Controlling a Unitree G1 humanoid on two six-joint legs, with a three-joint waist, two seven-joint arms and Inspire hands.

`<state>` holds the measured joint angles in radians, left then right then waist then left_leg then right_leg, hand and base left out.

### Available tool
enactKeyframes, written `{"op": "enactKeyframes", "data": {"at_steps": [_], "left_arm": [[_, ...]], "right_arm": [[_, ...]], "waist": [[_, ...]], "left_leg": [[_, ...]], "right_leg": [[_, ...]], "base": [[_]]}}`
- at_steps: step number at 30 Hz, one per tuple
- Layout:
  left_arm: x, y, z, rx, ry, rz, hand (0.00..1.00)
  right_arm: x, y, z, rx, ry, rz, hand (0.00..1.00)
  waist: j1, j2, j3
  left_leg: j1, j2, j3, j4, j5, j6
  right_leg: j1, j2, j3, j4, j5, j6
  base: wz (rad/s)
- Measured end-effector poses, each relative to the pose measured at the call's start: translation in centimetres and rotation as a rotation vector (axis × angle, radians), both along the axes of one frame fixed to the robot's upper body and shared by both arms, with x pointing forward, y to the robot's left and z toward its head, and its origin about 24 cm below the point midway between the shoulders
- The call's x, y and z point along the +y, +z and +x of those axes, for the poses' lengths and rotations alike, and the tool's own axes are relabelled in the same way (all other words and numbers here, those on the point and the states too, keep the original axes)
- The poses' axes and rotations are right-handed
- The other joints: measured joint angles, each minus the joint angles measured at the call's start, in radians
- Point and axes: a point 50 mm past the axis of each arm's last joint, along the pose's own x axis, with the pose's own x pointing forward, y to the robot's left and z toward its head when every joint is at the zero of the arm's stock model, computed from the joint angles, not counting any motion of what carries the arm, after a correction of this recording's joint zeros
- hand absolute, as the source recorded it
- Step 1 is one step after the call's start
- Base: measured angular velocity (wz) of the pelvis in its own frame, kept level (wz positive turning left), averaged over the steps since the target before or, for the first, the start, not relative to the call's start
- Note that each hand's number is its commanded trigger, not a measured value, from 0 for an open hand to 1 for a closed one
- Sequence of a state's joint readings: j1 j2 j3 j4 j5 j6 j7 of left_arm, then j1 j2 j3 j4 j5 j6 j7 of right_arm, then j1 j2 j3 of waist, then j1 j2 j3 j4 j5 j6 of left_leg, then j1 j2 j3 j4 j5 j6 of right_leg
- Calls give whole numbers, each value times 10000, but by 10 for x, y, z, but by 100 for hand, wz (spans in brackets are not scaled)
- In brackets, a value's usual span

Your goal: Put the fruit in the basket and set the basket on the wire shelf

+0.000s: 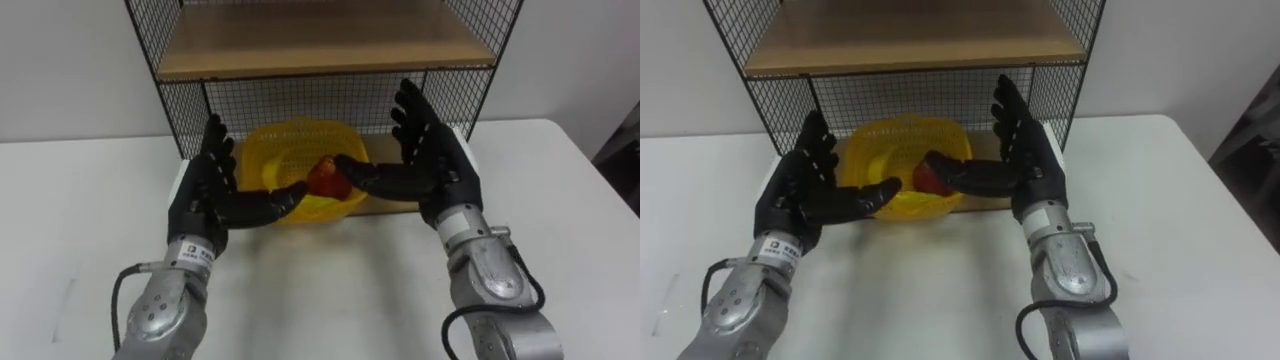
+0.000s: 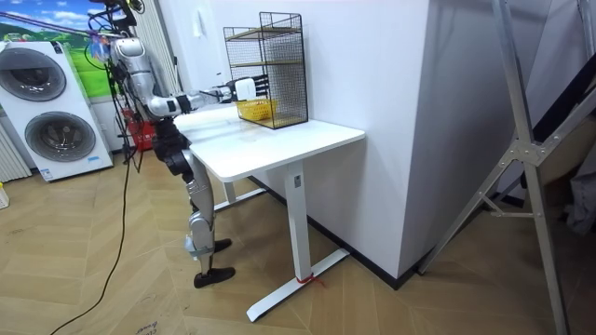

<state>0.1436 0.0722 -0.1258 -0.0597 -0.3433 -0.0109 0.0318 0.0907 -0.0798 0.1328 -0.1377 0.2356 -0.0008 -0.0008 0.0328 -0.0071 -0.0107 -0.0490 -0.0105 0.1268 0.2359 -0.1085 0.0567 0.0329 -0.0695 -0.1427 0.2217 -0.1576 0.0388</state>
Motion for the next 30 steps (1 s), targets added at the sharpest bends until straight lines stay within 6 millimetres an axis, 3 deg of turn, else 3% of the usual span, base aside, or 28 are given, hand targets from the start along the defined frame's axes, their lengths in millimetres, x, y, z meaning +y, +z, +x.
{"op": "enactKeyframes", "data": {"at_steps": [5, 8, 12, 19, 25, 30], "left_arm": [[10, -3, -15, -109, 426, -167, 0], [17, 2, -22, -512, 365, -11, 0], [26, 18, -32, -1387, 498, 158, 0], [43, 15, -59, -1430, 1085, 899, 0], [80, 28, -71, -2143, 3881, 1668, 0], [121, 51, -92, -2990, 7495, 2391, 0]], "right_arm": [[-9, -4, -23, 18, 38, -258, 0], [-19, 1, -32, -197, -149, -416, 0], [-33, 7, -43, -692, -569, -979, 0], [-59, -1, -75, -201, -1683, -1661, 0], [-80, 10, -89, -812, -3519, -2711, 0], [-111, 25, -100, -1536, -6125, -3465, 0]], "waist": [[-44, 1, 15], [23, 36, 67], [-17, 73, 68], [-31, 55, 57], [35, 21, 67], [177, -25, 56]], "left_leg": [[-149, -5, 8, 1, -2, 1], [-209, -1, 6, 0, -1, -1], [-285, 2, 14, -13, 3, -6], [-328, -14, -49, 17, -1, -8], [-181, -26, 10, -150, 50, -73], [-171, -44, -61, -150, 49, -75]], "right_leg": [[-150, 4, 30, -4, -5, 2], [-207, 8, 35, -3, -2, 1], [-292, 20, 89, -6, 7, 9], [-299, 17, 45, 15, -66, -41], [-276, 20, 132, -2, 3, 25], [-261, 3, 70, -14, -41, -43]], "base": [[0], [0], [0], [3], [-4], [0]]}}
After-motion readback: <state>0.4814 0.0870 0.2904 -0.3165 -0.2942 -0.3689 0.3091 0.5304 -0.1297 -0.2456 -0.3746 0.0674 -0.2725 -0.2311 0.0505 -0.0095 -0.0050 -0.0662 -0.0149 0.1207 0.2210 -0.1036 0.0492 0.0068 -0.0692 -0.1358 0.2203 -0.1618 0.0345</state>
